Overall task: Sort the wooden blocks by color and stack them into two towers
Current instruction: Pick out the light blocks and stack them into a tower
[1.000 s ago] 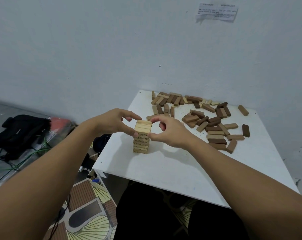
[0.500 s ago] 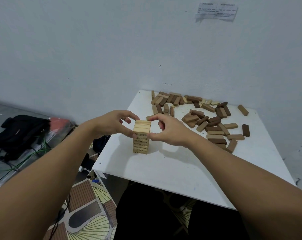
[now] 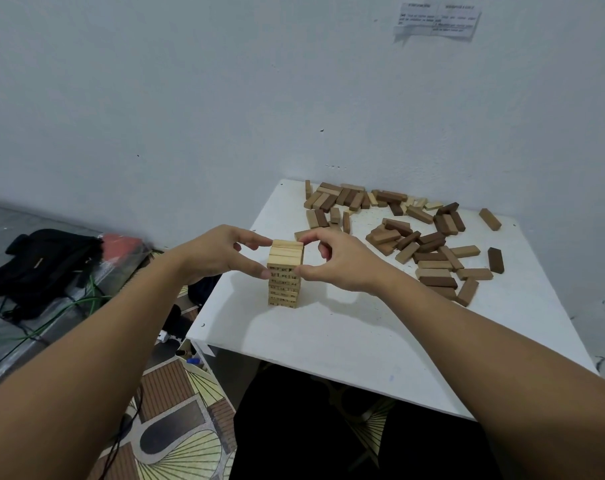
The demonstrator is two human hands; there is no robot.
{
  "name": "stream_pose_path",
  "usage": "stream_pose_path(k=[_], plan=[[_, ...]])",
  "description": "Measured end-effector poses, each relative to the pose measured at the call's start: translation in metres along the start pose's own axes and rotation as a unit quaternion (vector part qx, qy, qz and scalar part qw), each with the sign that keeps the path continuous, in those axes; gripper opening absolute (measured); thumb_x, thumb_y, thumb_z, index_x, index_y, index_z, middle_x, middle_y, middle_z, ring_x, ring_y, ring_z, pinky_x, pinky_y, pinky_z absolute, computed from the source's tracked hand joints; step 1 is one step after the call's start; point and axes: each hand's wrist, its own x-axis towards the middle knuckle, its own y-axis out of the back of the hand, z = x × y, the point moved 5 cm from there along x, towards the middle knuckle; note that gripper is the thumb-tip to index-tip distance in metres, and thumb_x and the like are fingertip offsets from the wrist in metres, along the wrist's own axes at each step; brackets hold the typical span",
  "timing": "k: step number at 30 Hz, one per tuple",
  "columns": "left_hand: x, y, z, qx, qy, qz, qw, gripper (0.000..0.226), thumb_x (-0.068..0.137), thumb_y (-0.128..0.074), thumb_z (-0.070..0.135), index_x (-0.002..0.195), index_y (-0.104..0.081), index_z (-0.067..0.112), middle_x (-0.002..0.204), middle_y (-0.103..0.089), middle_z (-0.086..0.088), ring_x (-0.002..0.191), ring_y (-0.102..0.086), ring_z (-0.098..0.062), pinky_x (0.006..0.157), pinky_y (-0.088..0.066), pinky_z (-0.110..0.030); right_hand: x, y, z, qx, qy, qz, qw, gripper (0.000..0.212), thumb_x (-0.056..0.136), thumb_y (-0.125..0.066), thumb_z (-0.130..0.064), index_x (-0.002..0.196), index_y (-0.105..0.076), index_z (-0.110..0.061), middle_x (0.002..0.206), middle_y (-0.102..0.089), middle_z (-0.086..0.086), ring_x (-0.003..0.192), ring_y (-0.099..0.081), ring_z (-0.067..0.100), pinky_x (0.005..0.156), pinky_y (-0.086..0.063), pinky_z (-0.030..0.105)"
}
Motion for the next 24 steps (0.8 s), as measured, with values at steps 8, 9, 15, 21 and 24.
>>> stream_pose_path(k=[8,9,15,21,24], plan=[[0.002,-0.006,-0.002,-0.015,0.000,0.011,1.000,0.056,0.073,-0.094,0.032,0.123,-0.072,0.043,0.132,-0.060,0.009,0.128,-0.045,-0.020,0.100,-0.035,-0.037,0.001,-0.002,0.002,-0.001,-0.002,-0.004,1.000,0.051,0.073,-0.080,-0.055,0.119,-0.062,-0.041,0.085,-0.046,-0.009,0.081,-0.045,0.010,0.073,-0.043,0.034],[0.003,-0.006,-0.001,-0.016,-0.001,0.012,1.000,0.054,0.073,-0.094,0.031,0.121,-0.072,0.044,0.131,-0.060,0.009,0.127,-0.046,-0.020,0.099,-0.035,-0.036,0.001,-0.002,0.002,0.000,-0.005,-0.005,1.000,0.053,0.072,-0.080,-0.057,0.119,-0.061,-0.042,0.086,-0.046,-0.009,0.081,-0.045,0.010,0.073,-0.042,0.034],[0.001,-0.007,0.001,-0.012,0.002,0.003,1.000,0.061,0.069,-0.096,0.033,0.122,-0.068,0.046,0.129,-0.058,0.009,0.125,-0.048,-0.016,0.099,-0.039,-0.035,-0.001,-0.003,0.004,0.016,-0.013,-0.024,1.000,0.064,0.073,-0.078,-0.061,0.130,-0.057,-0.044,0.096,-0.049,-0.007,0.085,-0.047,0.006,0.073,-0.041,0.028],[-0.008,-0.012,-0.018,-0.230,-0.008,0.038,0.973,0.102,0.062,-0.087,0.051,0.153,-0.045,0.033,0.145,-0.057,0.006,0.139,-0.046,-0.013,0.117,-0.031,-0.035,-0.020,-0.005,0.010,0.214,-0.037,0.060,0.974,0.036,0.102,-0.050,-0.057,0.134,-0.055,-0.044,0.125,-0.050,-0.023,0.117,-0.048,-0.008,0.099,-0.035,0.022],[-0.008,-0.032,-0.016,-0.397,-0.002,0.112,0.911,0.091,0.081,-0.060,0.072,0.155,-0.045,0.021,0.154,-0.053,0.000,0.148,-0.040,-0.018,0.123,-0.026,-0.040,-0.031,-0.030,0.005,0.333,-0.065,0.100,0.935,0.026,0.105,-0.038,-0.060,0.126,-0.052,-0.056,0.145,-0.042,-0.025,0.133,-0.038,-0.012,0.107,-0.023,0.018]])
